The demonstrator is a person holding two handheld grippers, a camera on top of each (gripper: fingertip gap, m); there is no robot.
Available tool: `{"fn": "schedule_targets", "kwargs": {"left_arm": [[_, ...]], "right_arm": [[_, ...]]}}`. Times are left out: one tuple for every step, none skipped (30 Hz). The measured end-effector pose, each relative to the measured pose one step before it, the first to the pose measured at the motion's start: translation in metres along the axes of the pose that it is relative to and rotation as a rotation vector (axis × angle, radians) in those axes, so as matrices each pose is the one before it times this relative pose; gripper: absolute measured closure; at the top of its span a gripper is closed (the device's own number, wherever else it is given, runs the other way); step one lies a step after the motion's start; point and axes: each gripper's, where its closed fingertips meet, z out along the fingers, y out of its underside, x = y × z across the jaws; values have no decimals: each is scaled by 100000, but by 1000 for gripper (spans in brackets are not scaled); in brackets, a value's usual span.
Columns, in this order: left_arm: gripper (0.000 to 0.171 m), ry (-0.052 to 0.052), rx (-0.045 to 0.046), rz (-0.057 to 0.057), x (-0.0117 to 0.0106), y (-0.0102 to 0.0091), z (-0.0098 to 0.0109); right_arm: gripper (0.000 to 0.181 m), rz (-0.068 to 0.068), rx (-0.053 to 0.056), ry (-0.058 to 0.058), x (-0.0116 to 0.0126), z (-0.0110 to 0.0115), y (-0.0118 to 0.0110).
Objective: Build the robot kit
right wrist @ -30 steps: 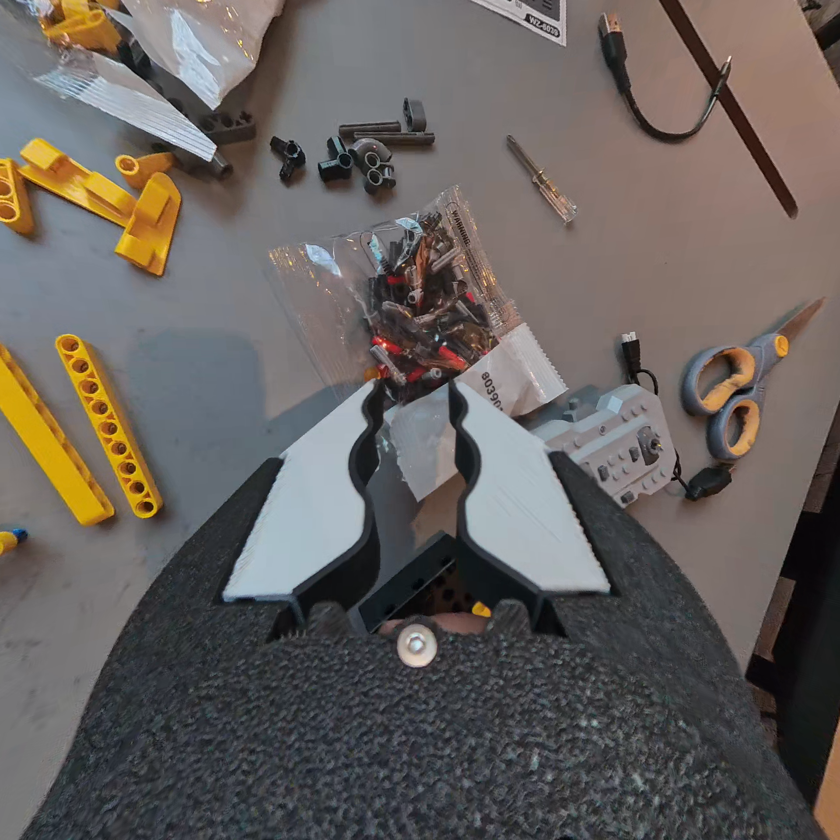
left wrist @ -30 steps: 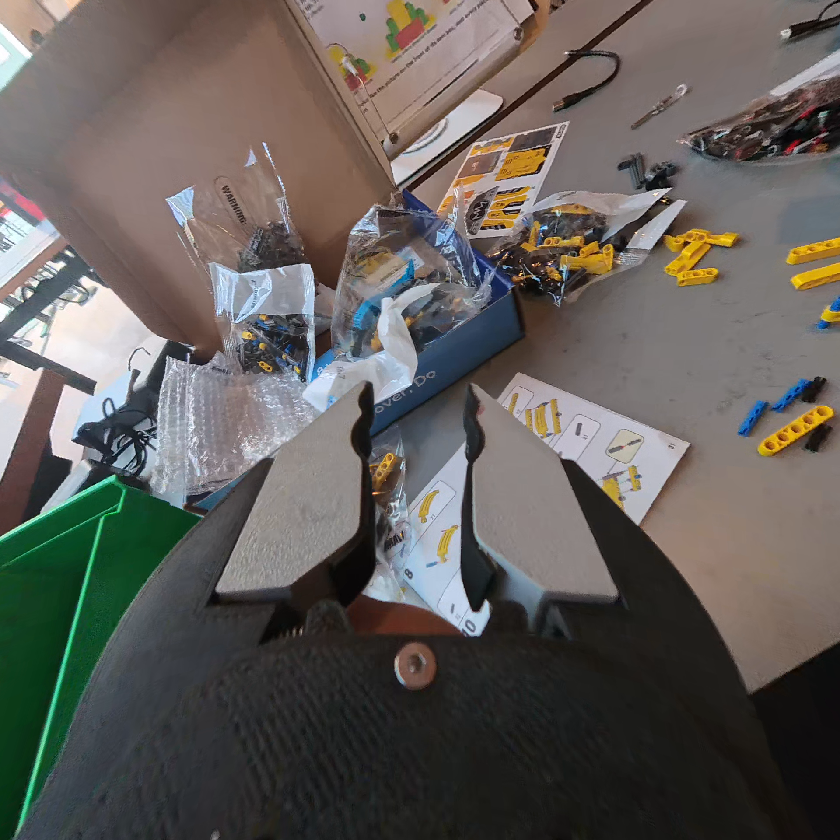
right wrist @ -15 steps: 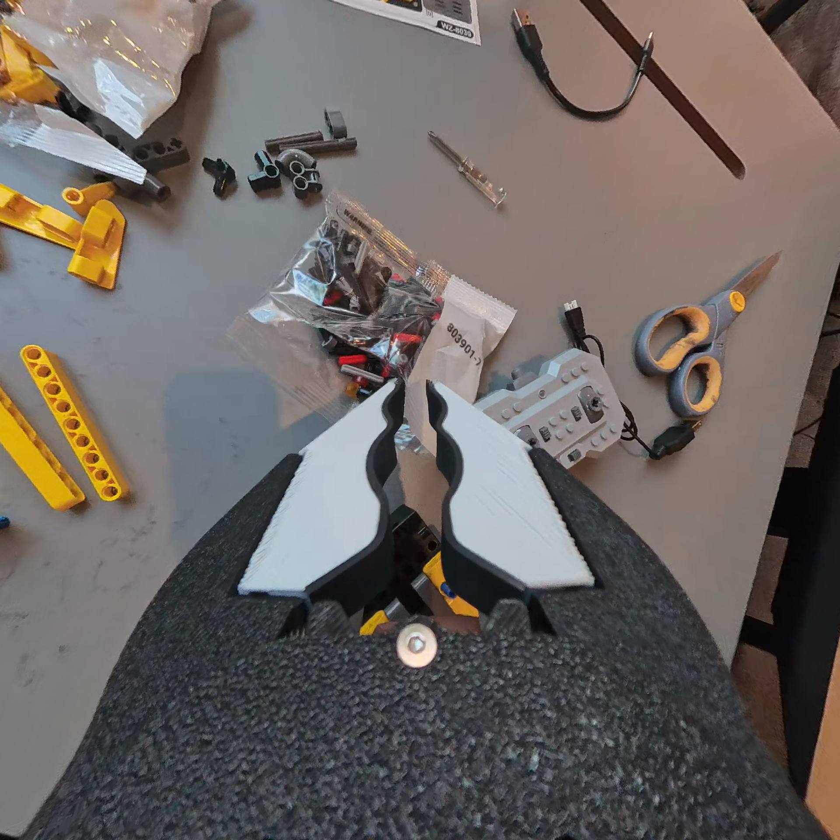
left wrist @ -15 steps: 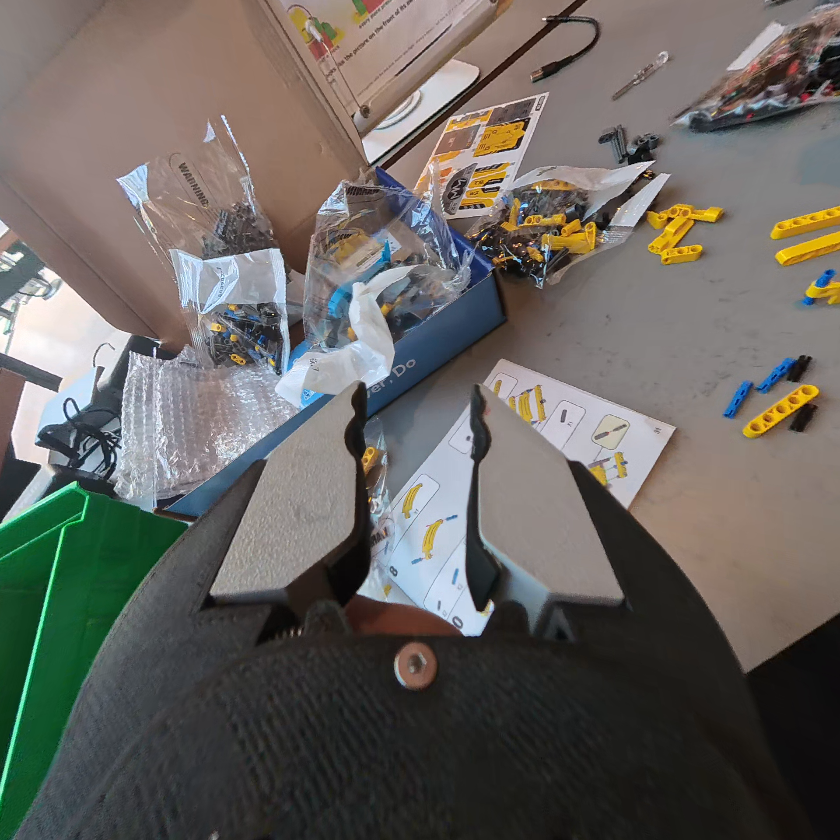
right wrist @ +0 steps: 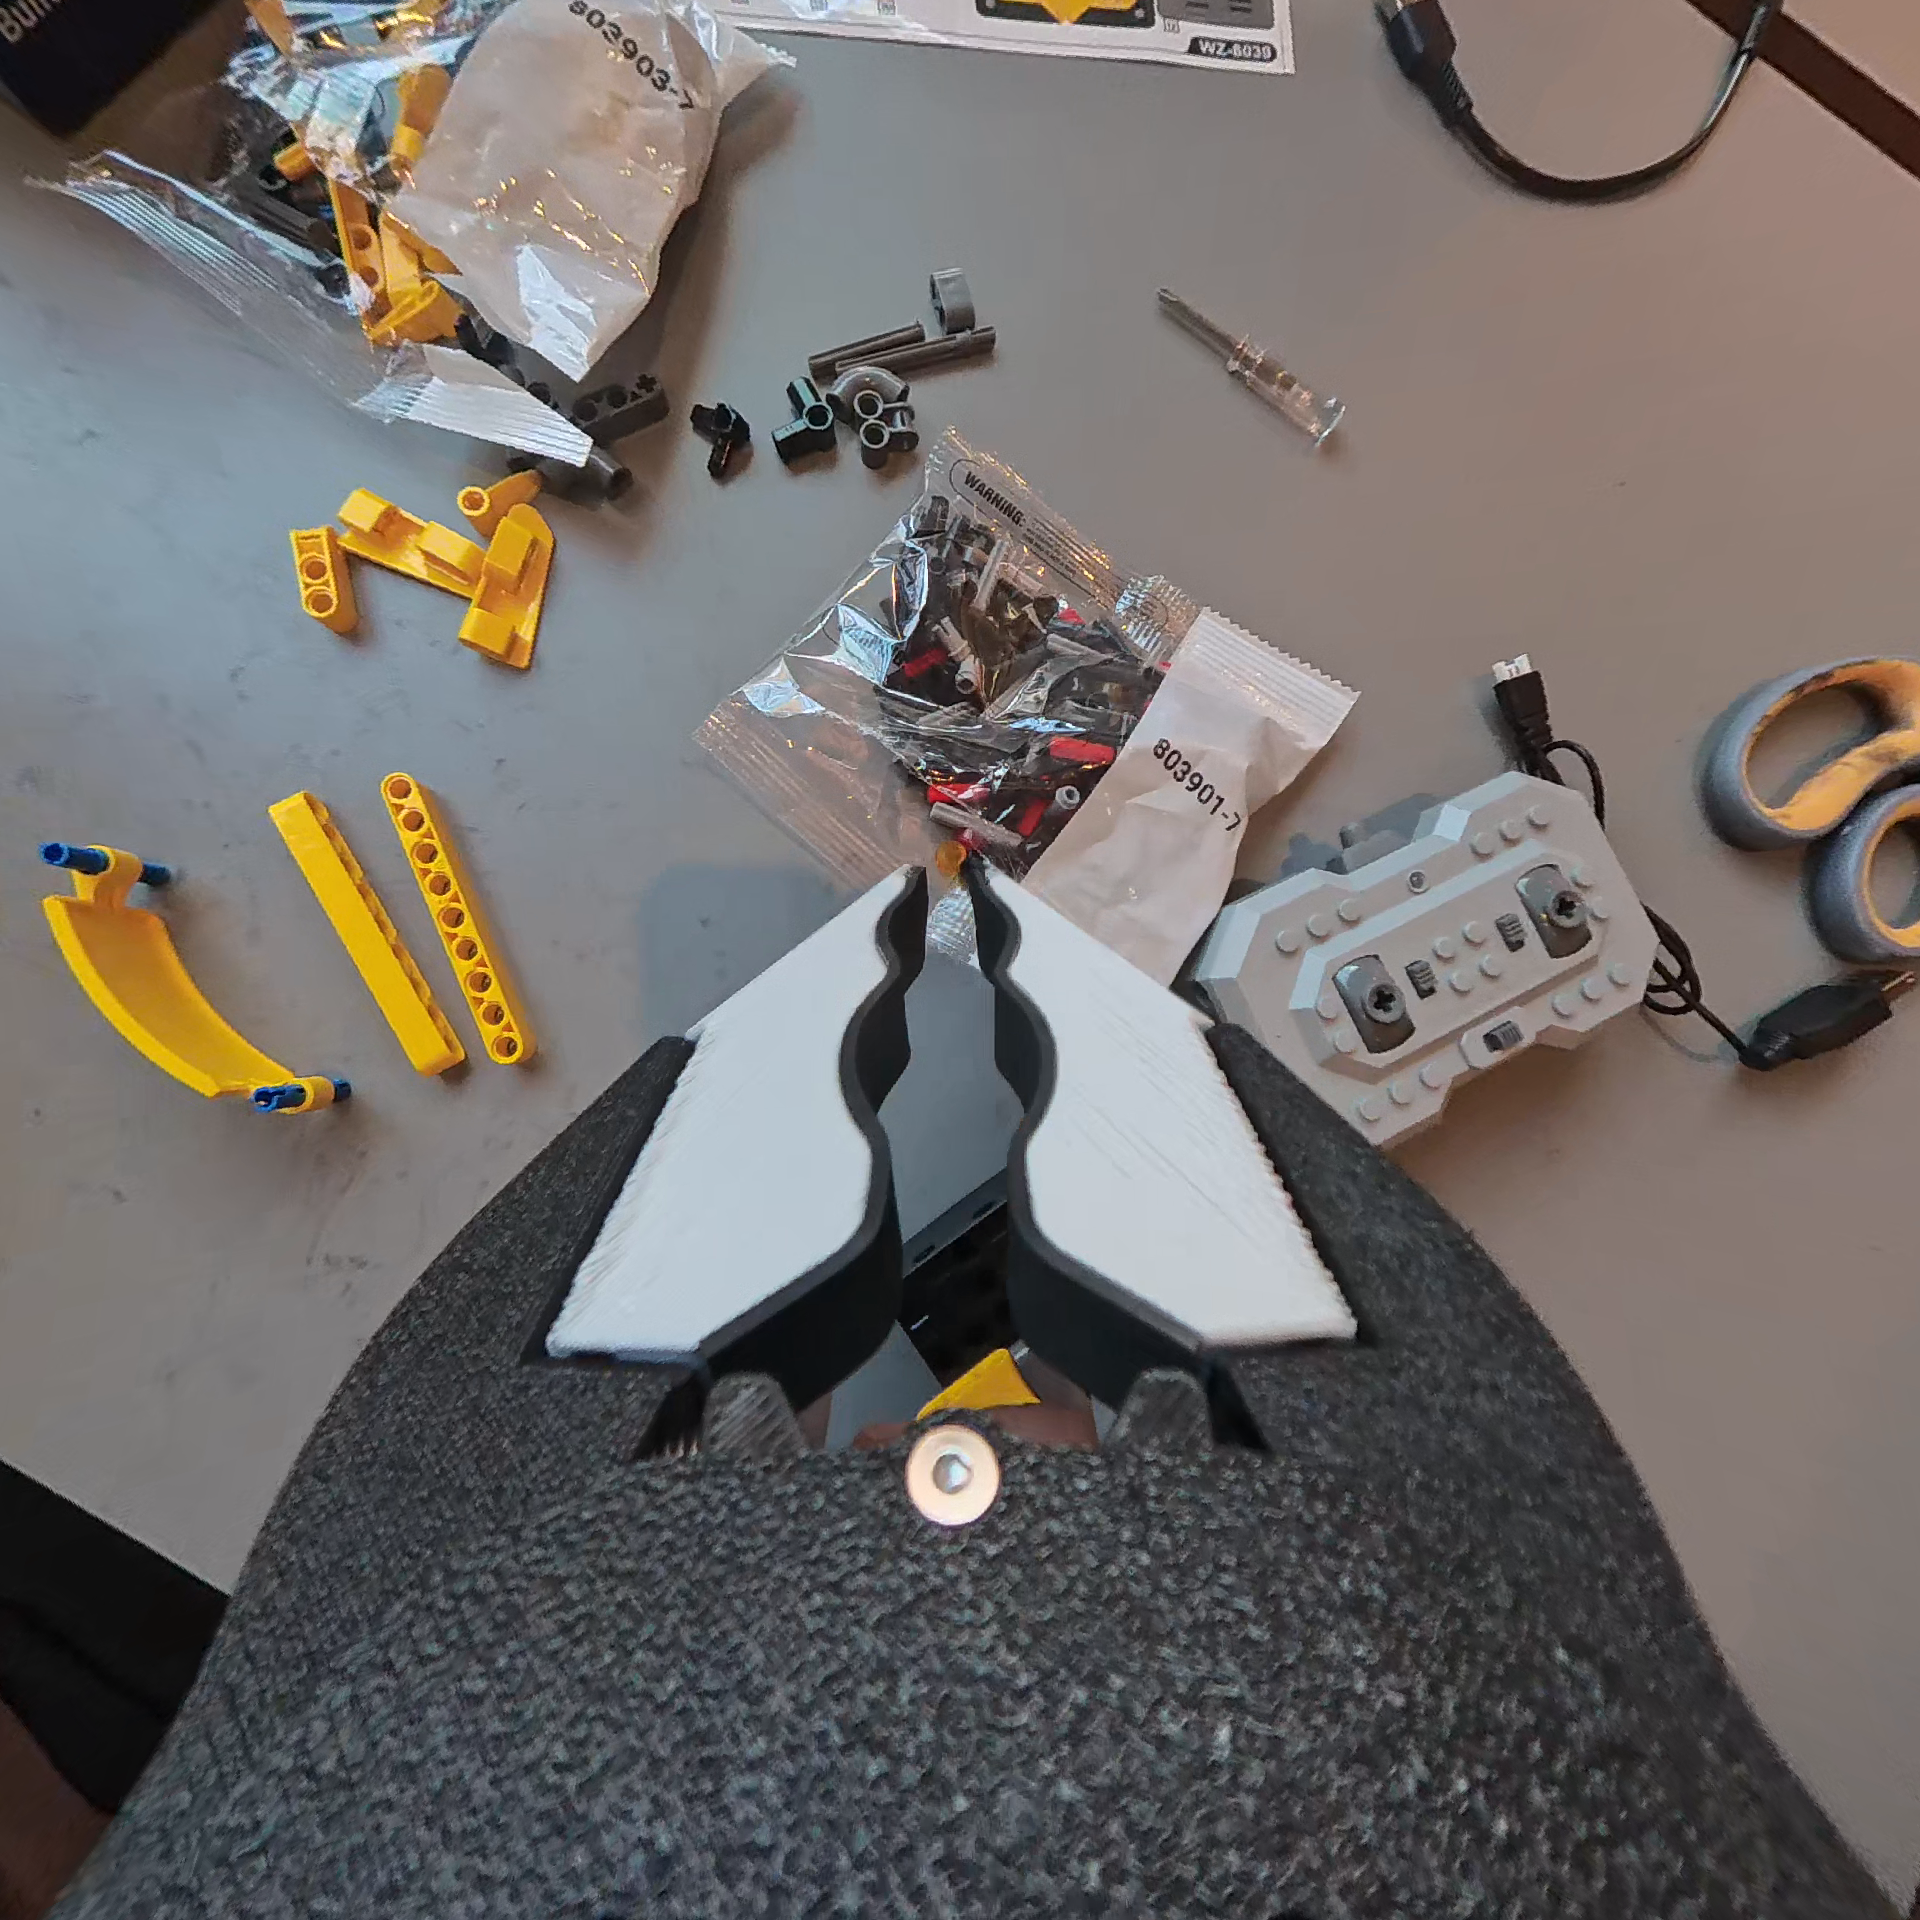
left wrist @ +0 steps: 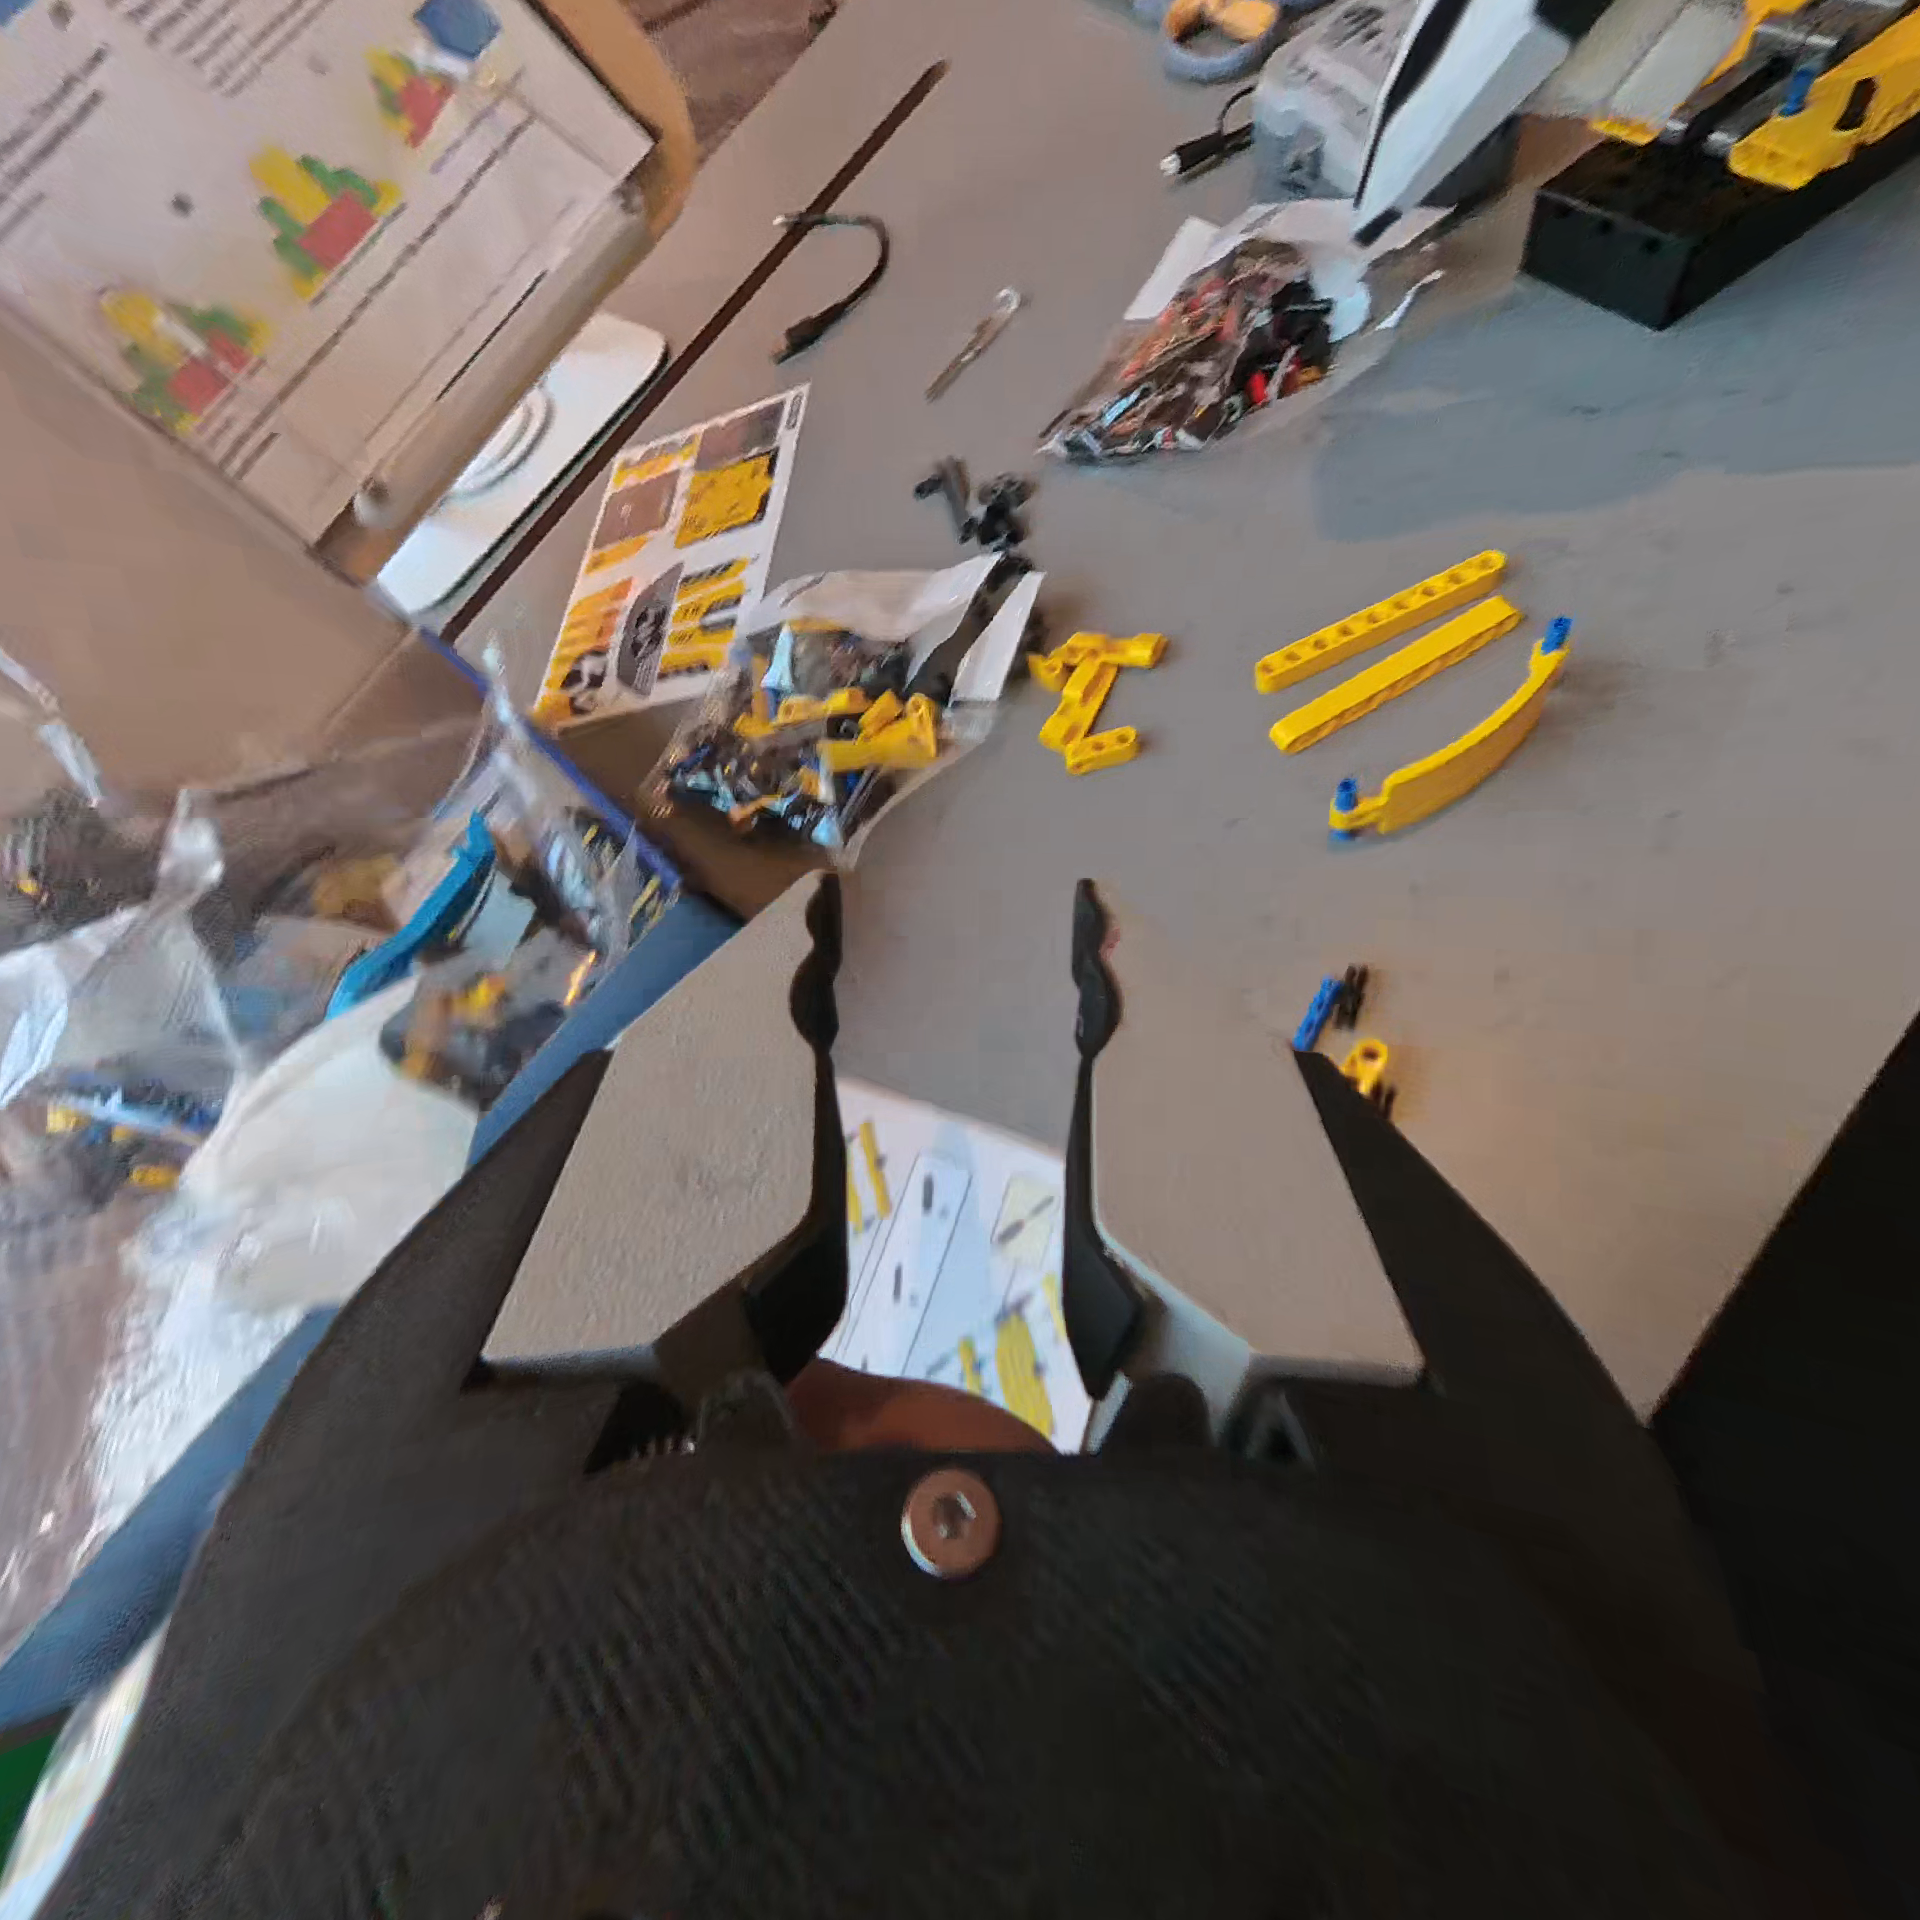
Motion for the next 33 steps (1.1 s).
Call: {"fn": "schedule_targets", "kwargs": {"left_arm": [[130,935,1040,1898,522,-886,1310],[130,1651,1171,605,498,-927,1447],[130,2536,1146,-222,514,-934,1554],[128,2628,231,-544,365,-809,1633],[122,2028,-1098,-396,146,-695,1670],[117,2549,-760,-192,176,-824,1582],[118,3540,259,400,277,-937,1468],[120,3584,-41,955,250,-814,1396],[120,3916,-878,1341,311,-634,1300],[120,2967,-1552,1729,141,-482,1182],[124,2047,-1512,2655,16,-408,1083],[134,2605,-1195,3501,132,-306,944],[136,2039,-1344,1851,115,-221,895],[131,2381,-2639,534,195,-9,862],[123,3298,-3459,683,382,167,775],[115,3239,-2942,1844,448,160,632],[113,530,-1253,2400,138,-4,455],[113,-1564,-244,2441,-156,-90,357],[117,-2219,265,1940,-284,-159,288],[126,-1599,183,1283,-242,-114,252],[131,-605,-166,784,-163,-73,252],[133,81,-401,446,-93,-32,279],[135,728,-438,47,5,14,279],[140,1362,-484,122,107,58,247],[149,1121,-260,11,92,53,221],[157,426,-159,-3,1,44,208],[168,508,-130,264,47,49,154],[171,-27,-57,111,-41,27,98],[171,778,400,-400,57,-71,57],[171,1489,534,-471,135,-147,40],[171,1653,-539,63,122,-31,14],[171,1163,-443,-328,-15,-55,-43],[171,1163,251,-1674,-49,-152,-99]], "right_arm": [[173,1126,-489,-290,53,81,174],[173,1674,-244,-762,29,54,121],[173,2069,177,-1363,-63,41,60],[173,2174,471,-1842,-136,47,-8],[173,1785,325,-2039,-207,41,-41],[173,961,132,-1594,-183,14,-47],[173,228,145,-524,-53,-63,-90],[173,-222,240,345,73,-112,-114],[173,-179,358,450,103,-158,-128],[173,339,482,-97,62,-149,-101],[173,684,609,-740,-28,-135,-97],[173,796,704,-1102,-83,-82,-60],[173,985,238,-1092,-59,-23,30],[172,1038,-17,-197,73,33,99],[172,543,-101,297,78,26,169],[172,-220,-213,171,-26,15,283],[172,-800,188,-41,-163,-18,318],[172,-934,889,-25,-201,-34,300],[172,-424,2010,179,-201,-65,181],[172,-159,2530,-562,-336,-49,98],[172,-121,1893,-1115,-439,-12,132],[172,-345,1778,600,-154,29,73],[172,-582,1744,2202,129,58,1],[172,-385,1457,2309,190,120,-65],[172,-130,1109,1677,130,191,-109],[174,-249,996,1535,116,235,-155],[177,-435,856,2412,257,247,-172],[181,-930,421,2115,159,263,-128],[181,-1387,89,1018,-74,286,-90],[181,-1859,-185,169,-261,291,-45],[181,-2096,-343,676,-209,311,-12],[181,-2249,-215,1659,-72,312,-41],[181,-2491,-17,2109,0,299,-67]]}}
